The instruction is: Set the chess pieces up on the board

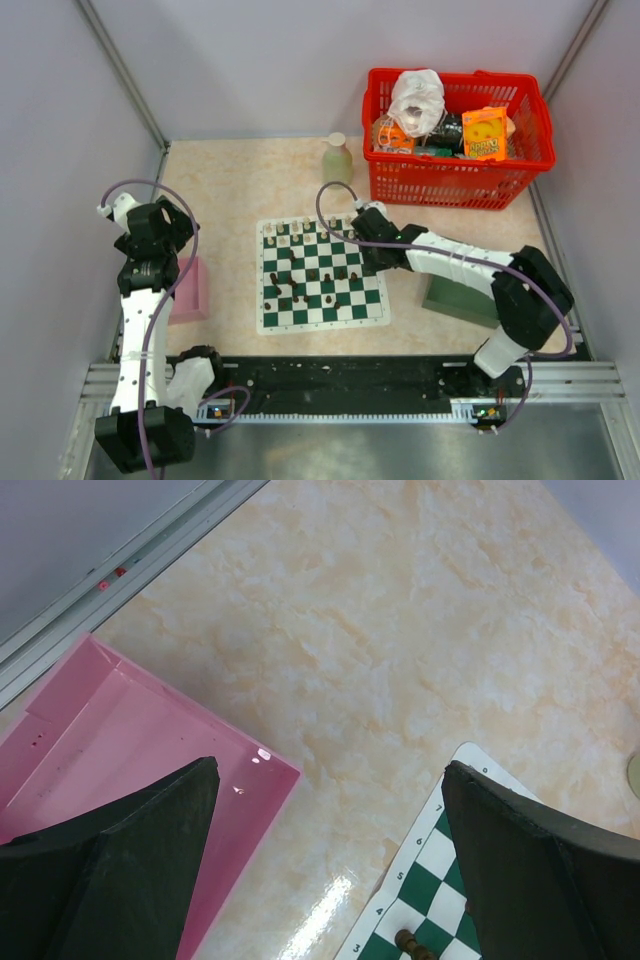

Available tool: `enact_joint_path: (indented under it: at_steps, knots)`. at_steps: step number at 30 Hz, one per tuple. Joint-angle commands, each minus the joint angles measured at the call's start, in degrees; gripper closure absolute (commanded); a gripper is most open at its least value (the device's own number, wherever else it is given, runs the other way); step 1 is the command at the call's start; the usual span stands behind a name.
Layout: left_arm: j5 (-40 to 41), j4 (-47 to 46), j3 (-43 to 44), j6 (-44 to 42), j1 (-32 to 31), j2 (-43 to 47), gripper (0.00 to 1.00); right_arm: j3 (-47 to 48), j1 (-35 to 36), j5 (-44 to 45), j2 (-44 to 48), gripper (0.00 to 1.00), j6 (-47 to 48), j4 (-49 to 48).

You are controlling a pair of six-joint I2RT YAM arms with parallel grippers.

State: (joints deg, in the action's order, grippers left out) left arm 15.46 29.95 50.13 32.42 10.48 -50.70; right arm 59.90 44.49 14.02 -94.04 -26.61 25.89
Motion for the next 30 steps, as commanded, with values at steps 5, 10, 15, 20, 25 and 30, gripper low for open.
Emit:
enact_joint_path:
  at_steps: [5, 10, 15, 20, 25, 30]
  knots:
    - [0.4, -3.0, 0.1, -0.5, 0.4, 0.6, 0.01, 10.0, 8.3, 3.6, 8.9, 0.89, 2.9, 2.5]
    - [1.1, -2.7, -0.1, 0.0, 0.5, 0.8, 0.01, 15.1, 19.6, -0.6, 1.5, 0.89, 0.4, -1.1]
    - [2.3, -2.2, -0.1, 0.1, 0.6, 1.3, 0.01, 22.1, 27.1, -2.6, -9.4, 0.9, -0.6, -3.1]
    - [3.2, -2.1, -0.3, 0.4, 0.7, 1.7, 0.01, 27.5, 30.1, -3.0, -16.8, 0.9, -0.3, -3.2]
    - [2.9, -2.0, -0.1, 0.4, 0.8, 2.0, 0.01, 29.7, 30.6, -3.6, -21.3, 0.89, 0.5, -3.3]
    - [2.8, -2.1, -0.6, 0.5, 0.8, 2.3, 0.01, 30.7, 30.7, -3.1, -23.2, 0.89, 1.8, -3.7]
